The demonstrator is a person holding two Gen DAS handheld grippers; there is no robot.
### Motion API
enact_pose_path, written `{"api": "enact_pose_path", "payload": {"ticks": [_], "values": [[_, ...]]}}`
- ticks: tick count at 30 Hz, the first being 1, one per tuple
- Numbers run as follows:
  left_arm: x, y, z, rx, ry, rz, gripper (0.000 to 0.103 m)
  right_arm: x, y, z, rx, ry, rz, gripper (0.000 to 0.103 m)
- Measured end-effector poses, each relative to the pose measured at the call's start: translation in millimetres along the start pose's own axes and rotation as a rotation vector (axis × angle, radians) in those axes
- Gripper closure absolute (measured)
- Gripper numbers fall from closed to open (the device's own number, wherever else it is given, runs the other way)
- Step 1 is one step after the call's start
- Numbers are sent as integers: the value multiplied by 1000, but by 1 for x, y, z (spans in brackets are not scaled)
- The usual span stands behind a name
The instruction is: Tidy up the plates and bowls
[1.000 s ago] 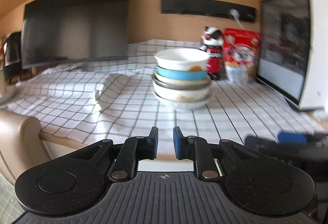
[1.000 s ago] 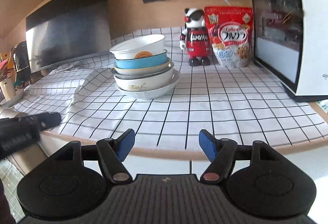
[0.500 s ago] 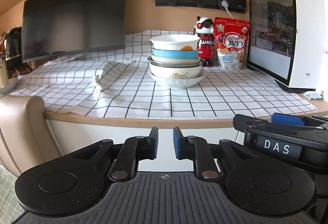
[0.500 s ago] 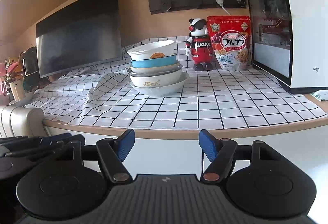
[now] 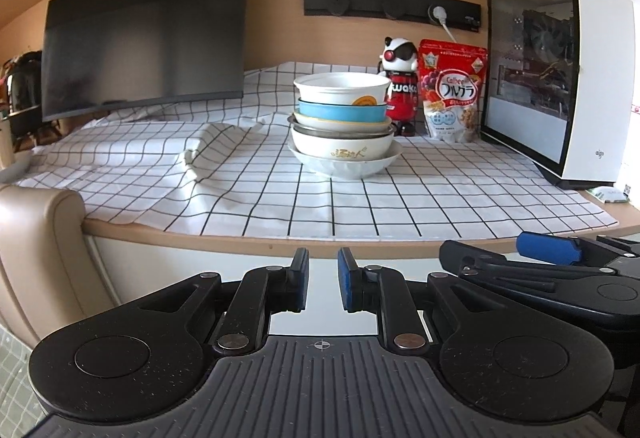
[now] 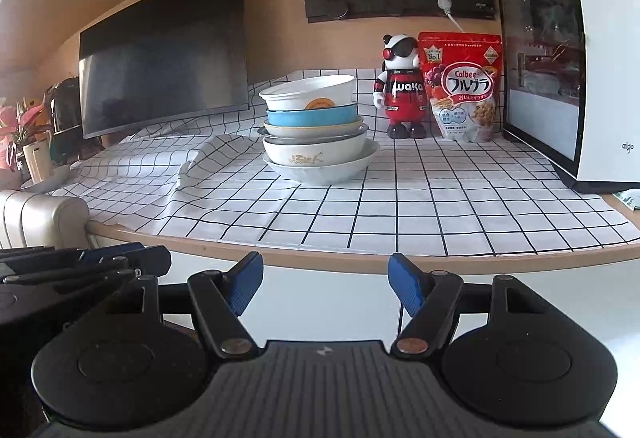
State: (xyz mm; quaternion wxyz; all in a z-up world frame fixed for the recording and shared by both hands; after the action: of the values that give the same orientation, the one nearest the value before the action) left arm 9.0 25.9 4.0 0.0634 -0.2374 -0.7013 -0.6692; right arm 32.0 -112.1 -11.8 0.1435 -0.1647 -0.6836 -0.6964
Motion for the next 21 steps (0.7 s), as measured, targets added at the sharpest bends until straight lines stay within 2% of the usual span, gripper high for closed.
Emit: {"api": "enact_pose_path", "payload": {"ticks": [21], "values": [[0, 0, 2, -3, -4, 3, 84, -5, -1, -2, 3, 5, 12, 33]]}}
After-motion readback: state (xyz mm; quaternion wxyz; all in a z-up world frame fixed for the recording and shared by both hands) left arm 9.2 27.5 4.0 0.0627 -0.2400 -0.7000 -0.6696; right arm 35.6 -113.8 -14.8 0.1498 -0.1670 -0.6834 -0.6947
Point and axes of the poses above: each gripper's, at about its wrist camera, not at the fingertips, and x roughly against the way its jaws point, z to its left, y to its top, the point moved 4 cm from there along -x, roughly the way its jaws point, and after that the axes turned 14 degrees about -y, right-handed, at the moved point
